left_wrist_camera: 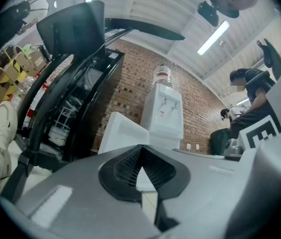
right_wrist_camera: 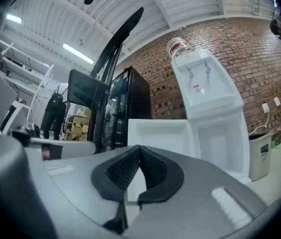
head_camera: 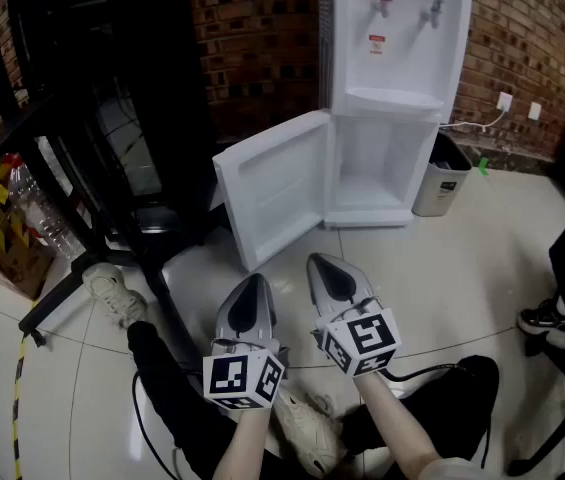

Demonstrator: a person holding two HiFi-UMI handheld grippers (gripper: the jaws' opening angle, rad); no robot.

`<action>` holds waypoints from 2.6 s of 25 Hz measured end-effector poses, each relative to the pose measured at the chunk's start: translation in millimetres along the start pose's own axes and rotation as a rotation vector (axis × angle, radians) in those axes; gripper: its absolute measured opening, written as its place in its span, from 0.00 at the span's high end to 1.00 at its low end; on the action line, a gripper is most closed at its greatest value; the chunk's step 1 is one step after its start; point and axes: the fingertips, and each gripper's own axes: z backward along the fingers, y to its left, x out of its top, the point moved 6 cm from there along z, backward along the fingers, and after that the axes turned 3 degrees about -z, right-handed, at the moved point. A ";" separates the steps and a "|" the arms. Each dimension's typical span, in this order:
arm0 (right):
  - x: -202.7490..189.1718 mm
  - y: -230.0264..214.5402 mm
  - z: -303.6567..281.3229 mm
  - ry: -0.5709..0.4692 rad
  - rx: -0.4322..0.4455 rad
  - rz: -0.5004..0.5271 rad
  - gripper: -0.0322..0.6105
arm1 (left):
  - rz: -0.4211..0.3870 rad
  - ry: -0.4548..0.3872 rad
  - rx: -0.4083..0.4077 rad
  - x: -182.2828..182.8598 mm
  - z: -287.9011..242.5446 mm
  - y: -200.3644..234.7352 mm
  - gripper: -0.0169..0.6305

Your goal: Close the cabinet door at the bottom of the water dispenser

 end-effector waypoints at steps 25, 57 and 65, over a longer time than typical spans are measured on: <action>-60.0 41.7 -202.1 0.174 -0.132 0.150 0.63 | 0.101 0.047 0.245 0.2 17.3 62.1 0.95; -48.2 8.5 -97.3 0.303 -0.052 0.115 0.63 | 0.008 0.114 0.130 -36.0 -10.7 25.3 0.96; -41.0 -22.7 -34.1 0.281 -0.191 0.148 0.63 | -0.039 0.145 0.062 -48.4 -16.6 2.9 0.96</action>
